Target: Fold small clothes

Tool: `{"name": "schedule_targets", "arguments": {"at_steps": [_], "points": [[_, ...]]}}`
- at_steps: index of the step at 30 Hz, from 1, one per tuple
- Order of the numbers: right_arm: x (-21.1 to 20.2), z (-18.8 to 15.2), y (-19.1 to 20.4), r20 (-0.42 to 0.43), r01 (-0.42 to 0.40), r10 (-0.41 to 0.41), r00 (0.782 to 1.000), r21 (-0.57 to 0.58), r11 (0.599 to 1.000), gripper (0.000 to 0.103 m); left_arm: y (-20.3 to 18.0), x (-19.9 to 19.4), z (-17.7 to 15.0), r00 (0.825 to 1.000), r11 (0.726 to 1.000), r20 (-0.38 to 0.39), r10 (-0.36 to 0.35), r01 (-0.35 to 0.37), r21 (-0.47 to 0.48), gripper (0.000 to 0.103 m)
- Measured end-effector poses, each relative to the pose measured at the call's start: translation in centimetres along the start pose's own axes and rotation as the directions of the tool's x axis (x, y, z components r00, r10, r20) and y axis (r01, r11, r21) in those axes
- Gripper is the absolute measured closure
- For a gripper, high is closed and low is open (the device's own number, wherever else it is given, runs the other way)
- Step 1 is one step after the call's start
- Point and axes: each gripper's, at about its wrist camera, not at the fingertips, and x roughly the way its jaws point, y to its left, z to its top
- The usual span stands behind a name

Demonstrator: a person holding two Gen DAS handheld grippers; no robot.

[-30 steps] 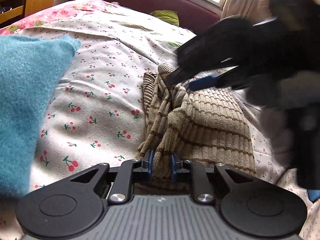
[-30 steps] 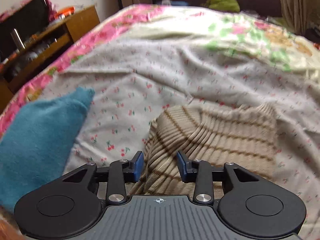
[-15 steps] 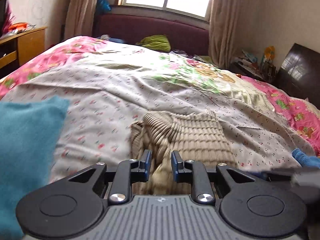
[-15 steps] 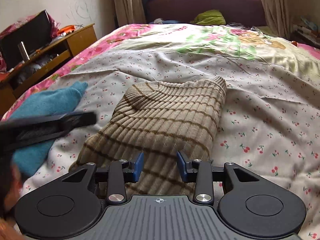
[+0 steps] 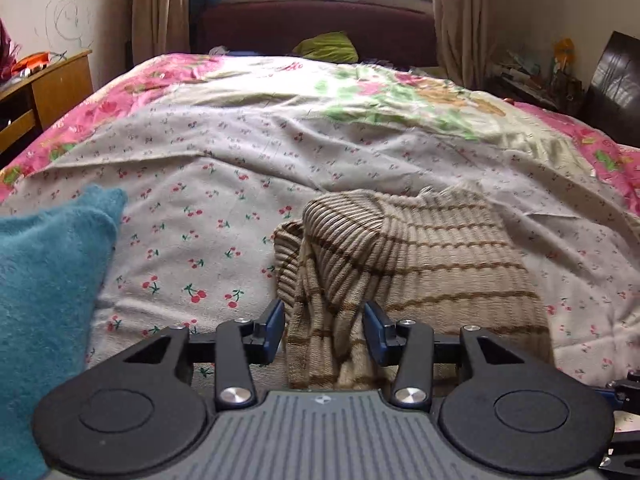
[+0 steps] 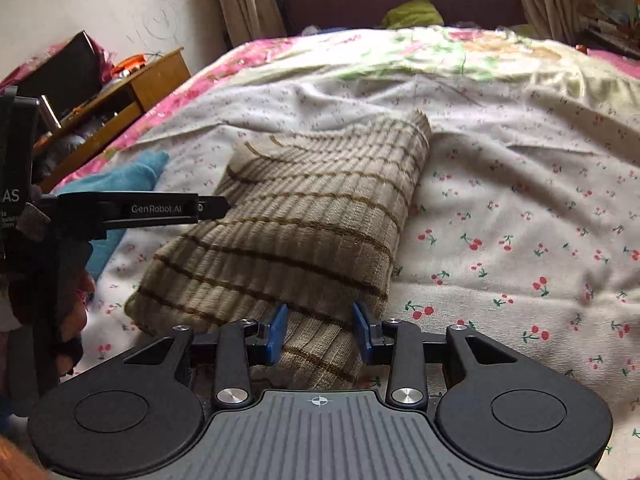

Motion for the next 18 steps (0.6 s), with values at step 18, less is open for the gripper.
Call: {"name": "schedule_targets", "arguments": {"at_steps": [18], "points": [[-0.7, -2.3, 1.1, -0.032, 0.051, -0.050, 0.998, 0.014, 0.999, 0.067, -0.6, -3.7, -3.8, 0.995, 0.992, -0.055, 0.083, -0.077, 0.101, 0.046]]}}
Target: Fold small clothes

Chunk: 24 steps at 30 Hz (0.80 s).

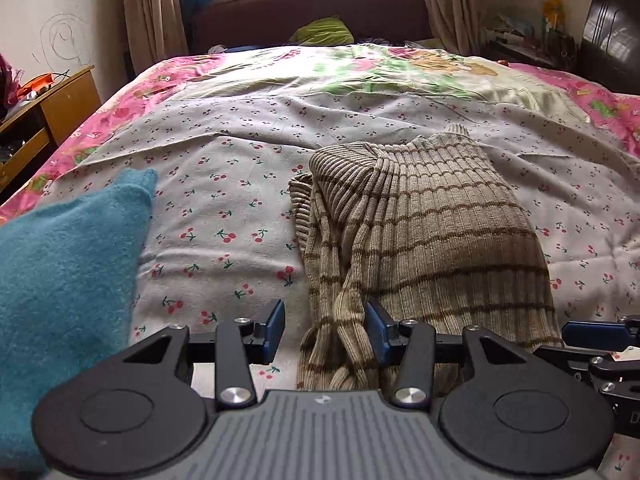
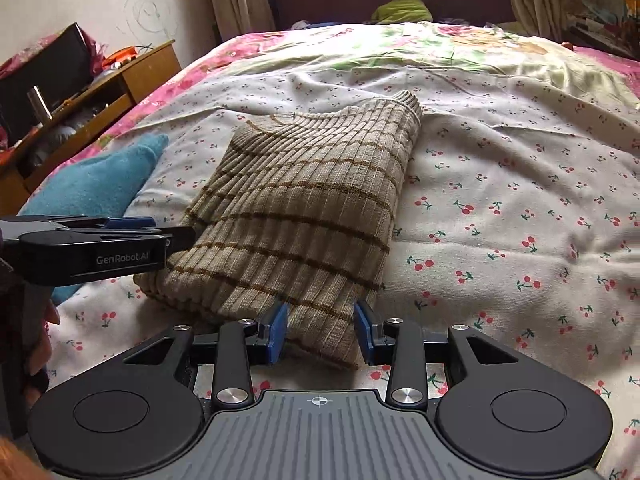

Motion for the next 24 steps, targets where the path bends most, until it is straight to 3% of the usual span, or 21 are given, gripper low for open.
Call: {"name": "schedule_targets", "arguments": {"at_steps": [24], "points": [[-1.7, -2.4, -1.2, -0.022, 0.022, -0.020, 1.000, 0.112, 0.993, 0.067, -0.4, -1.1, -2.9, 0.994, 0.999, -0.099, -0.040, 0.039, -0.013, 0.046]]}}
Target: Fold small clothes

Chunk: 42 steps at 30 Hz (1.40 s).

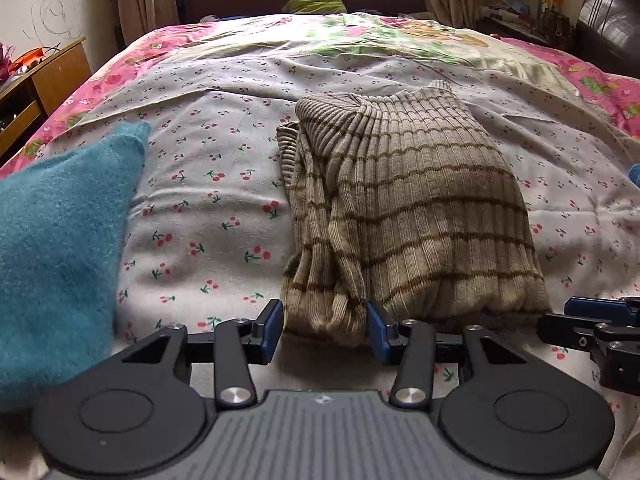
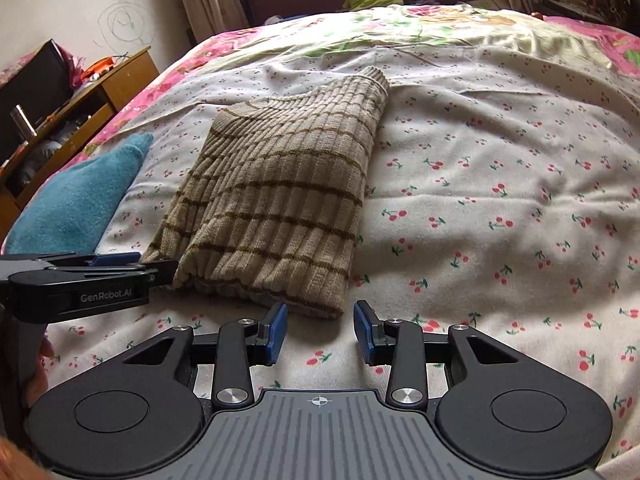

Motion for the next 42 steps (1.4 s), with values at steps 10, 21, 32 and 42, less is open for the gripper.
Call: {"name": "schedule_targets", "arguments": {"at_steps": [10, 21, 32, 42], "points": [[-2.0, -2.1, -0.4, 0.032, -0.012, 0.011, 0.999, 0.037, 0.999, 0.064, -1.2, -2.6, -2.5, 0.995, 0.995, -0.035, -0.093, 0.092, -0.034, 0.046], [-2.8, -4.2, -0.2, 0.064, 0.017, -0.017, 0.998, 0.000, 1.000, 0.061, -3.0, -3.4, -4.3, 0.992, 0.992, -0.021, -0.123, 0.123, 0.013, 0.022], [-2.7, -4.7, 0.1, 0.085, 0.029, -0.027, 0.996, -0.023, 0.999, 0.059, -3.6, -3.6, -4.8, 0.992, 0.992, -0.011, -0.123, 0.123, 0.025, 0.014], [-2.9, -4.9, 0.2, 0.100, 0.045, -0.043, 0.994, -0.016, 0.999, 0.057, -3.9, -3.5, -4.8, 0.993, 0.993, -0.014, -0.114, 0.114, 0.038, 0.011]]}}
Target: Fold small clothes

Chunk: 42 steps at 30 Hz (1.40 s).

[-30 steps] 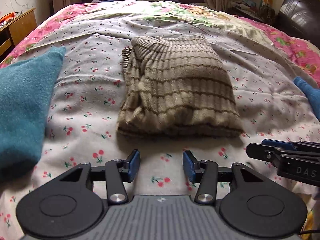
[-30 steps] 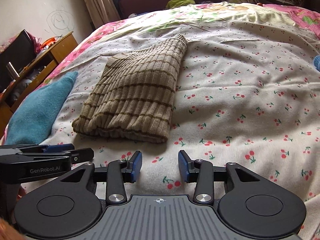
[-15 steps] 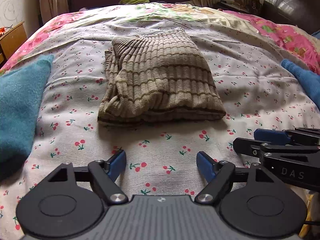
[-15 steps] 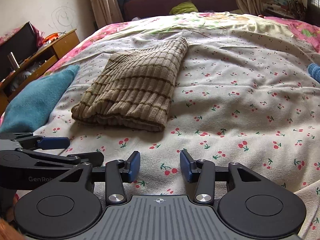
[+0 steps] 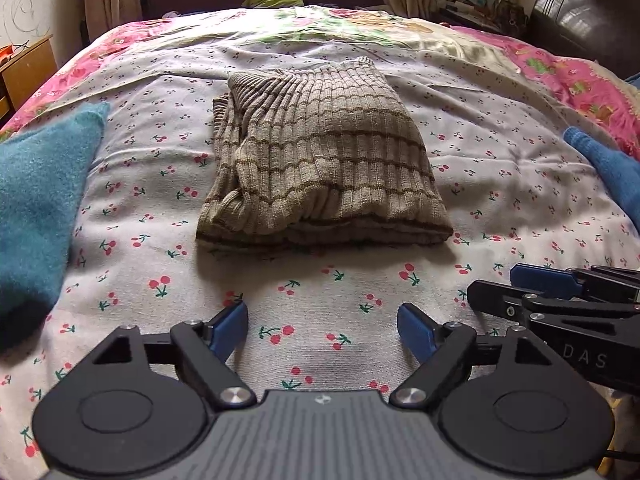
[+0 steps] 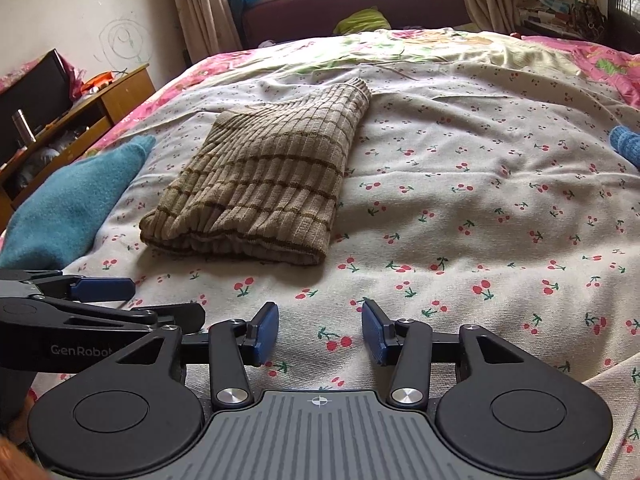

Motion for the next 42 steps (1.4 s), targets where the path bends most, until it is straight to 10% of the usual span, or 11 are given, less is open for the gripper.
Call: {"name": "schedule_targets", "arguments": {"at_steps": [42], "points": [[0.13, -0.38, 0.09, -0.007, 0.010, -0.010, 1.000, -0.004, 1.000, 0.054, -0.09, 0.17, 0.07, 1.000, 1.000, -0.018, 0.023, -0.023, 0.002, 0.006]]}}
